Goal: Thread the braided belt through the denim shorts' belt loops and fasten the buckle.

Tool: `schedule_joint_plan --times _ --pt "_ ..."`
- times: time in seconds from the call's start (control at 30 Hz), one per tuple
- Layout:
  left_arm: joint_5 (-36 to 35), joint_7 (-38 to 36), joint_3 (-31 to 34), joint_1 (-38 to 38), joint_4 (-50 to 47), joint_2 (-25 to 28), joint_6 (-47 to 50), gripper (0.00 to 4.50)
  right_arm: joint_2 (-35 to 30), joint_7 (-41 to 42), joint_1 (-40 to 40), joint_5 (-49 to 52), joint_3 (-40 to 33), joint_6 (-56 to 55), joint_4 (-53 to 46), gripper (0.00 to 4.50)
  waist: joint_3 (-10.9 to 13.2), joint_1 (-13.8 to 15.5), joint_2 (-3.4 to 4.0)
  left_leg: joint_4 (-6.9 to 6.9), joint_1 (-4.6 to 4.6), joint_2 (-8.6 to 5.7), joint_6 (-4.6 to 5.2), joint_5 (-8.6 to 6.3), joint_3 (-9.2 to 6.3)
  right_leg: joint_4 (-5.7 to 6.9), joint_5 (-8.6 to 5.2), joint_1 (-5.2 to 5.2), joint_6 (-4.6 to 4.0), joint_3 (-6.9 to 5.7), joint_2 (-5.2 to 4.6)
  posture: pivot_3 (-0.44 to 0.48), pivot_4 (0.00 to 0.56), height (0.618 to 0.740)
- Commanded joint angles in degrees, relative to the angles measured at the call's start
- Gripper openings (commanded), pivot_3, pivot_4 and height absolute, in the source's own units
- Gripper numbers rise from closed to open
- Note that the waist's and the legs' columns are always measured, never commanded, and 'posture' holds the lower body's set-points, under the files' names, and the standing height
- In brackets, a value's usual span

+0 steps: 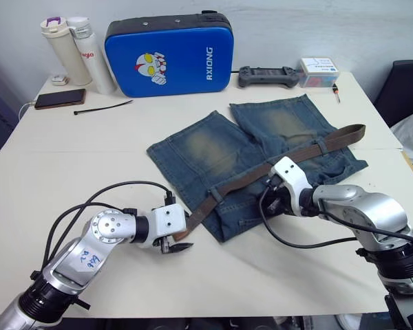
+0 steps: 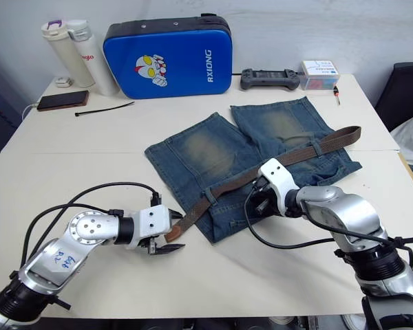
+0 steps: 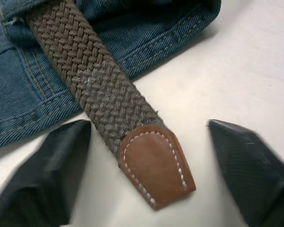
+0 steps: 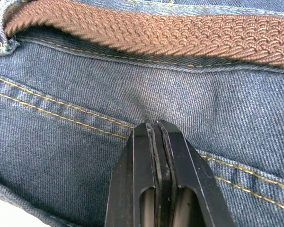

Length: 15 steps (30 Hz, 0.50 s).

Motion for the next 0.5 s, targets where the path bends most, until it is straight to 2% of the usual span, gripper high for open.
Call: schedule_joint_plan --times 0.03,0.17,0.23,0.33,0.47,0.5 --pt "4.49 2.21 -1.44 -0.72 3.86 -0.22 1.07 2.0 0.65 0.38 0.71 -0.4 -0.39 1.59 -2.07 0.0 -0.03 0.0 0.01 -0.03 0.05 0.0 0.0 0.0 0.0 -0.01 0.0 0.03 0.0 0.0 0.0 0.0 0.15 0.74" --pt "3.54 0.65 -0.18 -1.18 3.58 0.38 1.93 0.52 0.7 1.0 0.73 -1.15 -0.13 2.07 -2.5 0.0 -0.09 0.02 0.09 -0.06 0.06 -0.01 -0.01 0.01 -0.01 0.0 0.0 0.02 -0.01 -0.01 -0.01 0.0 0.15 0.74" --pt "2.36 -0.36 1.81 -1.39 3.3 1.41 2.35 0.05 0.85 1.32 0.78 -1.43 0.33 2.15 -2.62 0.0 -0.11 0.01 0.1 -0.07 0.06 -0.01 -0.02 0.01 -0.02 0.0 0.0 0.02 -0.01 -0.02 -0.01 0.0 0.15 0.74" --pt "0.42 -1.96 5.38 -1.65 2.52 3.28 3.27 0.05 1.53 1.47 0.7 -1.66 0.84 2.14 -2.62 0.0 -0.11 -0.16 0.09 -0.09 0.05 0.0 -0.03 0.01 -0.03 0.0 -0.02 0.0 -0.03 -0.03 -0.01 0.0 0.15 0.74" --pt "-5.73 -4.64 11.36 -0.67 0.66 4.72 7.44 0.05 1.75 2.39 0.18 -2.57 2.17 1.65 -1.93 0.0 -0.12 -0.41 0.06 -0.25 -0.02 0.01 -0.11 0.04 -0.01 0.1 -0.07 -0.22 -0.14 -0.02 0.02 0.0 0.15 0.74" --pt "-9.33 -5.65 14.69 0.03 -0.29 4.67 10.49 0.05 1.71 2.96 -0.14 -3.03 2.81 1.33 -1.37 0.0 -0.12 -0.44 0.07 -0.27 -0.08 0.02 -0.14 0.06 -0.01 0.13 -0.09 -0.32 -0.16 -0.02 0.03 0.0 0.15 0.74"
